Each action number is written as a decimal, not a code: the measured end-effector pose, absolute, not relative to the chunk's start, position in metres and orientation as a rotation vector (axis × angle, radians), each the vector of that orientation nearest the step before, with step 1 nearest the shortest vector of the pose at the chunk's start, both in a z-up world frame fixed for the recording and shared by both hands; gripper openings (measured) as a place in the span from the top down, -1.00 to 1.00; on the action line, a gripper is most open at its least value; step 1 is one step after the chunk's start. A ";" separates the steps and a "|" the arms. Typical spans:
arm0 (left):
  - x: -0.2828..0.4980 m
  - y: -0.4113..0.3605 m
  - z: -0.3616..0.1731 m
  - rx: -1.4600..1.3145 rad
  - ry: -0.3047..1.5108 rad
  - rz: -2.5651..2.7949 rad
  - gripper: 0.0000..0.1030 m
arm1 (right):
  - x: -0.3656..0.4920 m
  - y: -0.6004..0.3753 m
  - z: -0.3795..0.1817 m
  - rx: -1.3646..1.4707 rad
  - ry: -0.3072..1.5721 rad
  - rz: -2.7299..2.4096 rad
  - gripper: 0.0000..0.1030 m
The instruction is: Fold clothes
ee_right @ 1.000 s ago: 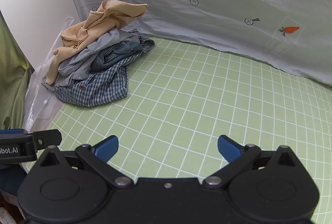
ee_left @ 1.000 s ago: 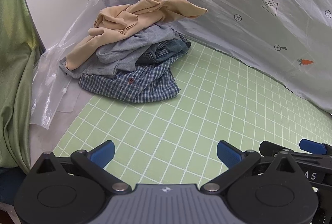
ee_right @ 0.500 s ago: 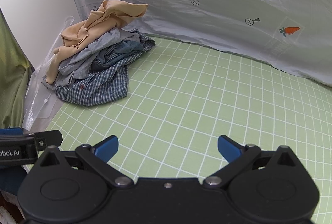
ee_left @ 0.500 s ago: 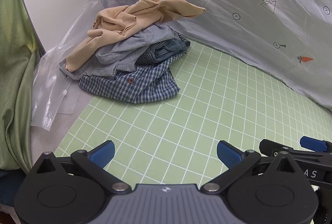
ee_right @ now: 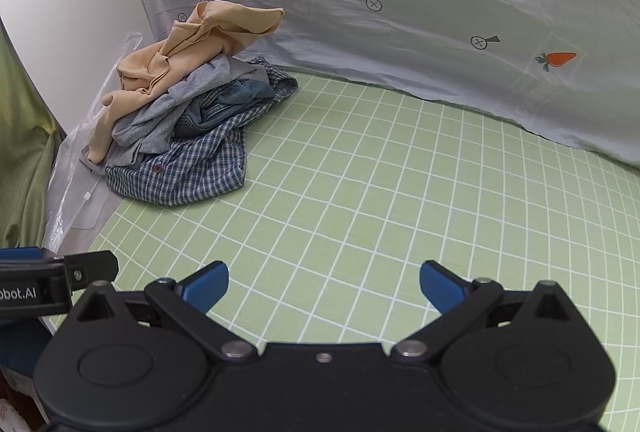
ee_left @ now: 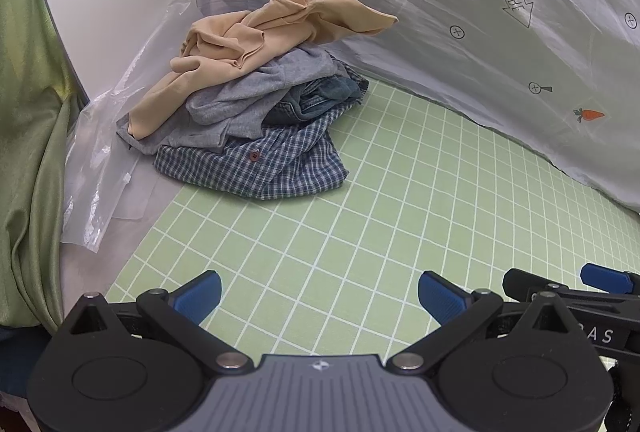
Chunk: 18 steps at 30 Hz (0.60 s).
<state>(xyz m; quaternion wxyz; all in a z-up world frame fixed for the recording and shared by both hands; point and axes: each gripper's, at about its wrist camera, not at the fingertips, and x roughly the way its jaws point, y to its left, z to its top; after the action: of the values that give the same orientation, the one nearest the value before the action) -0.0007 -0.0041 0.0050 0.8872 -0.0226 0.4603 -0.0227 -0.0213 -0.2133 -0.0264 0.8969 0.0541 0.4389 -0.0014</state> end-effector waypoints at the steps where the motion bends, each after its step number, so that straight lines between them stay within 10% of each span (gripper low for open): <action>1: -0.001 -0.004 0.005 -0.046 0.957 -0.047 -1.00 | -0.022 -0.214 -0.026 0.112 0.909 -0.003 -1.00; 18: 0.002 -0.004 0.005 -0.046 0.962 -0.042 -1.00 | -0.022 -0.214 -0.026 0.109 0.911 -0.005 -1.00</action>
<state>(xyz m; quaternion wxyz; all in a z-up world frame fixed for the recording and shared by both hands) 0.0016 -0.0038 0.0049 0.8860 -0.0223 0.4628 -0.0201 -0.0217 -0.2143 -0.0264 0.8967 0.0525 0.4395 -0.0025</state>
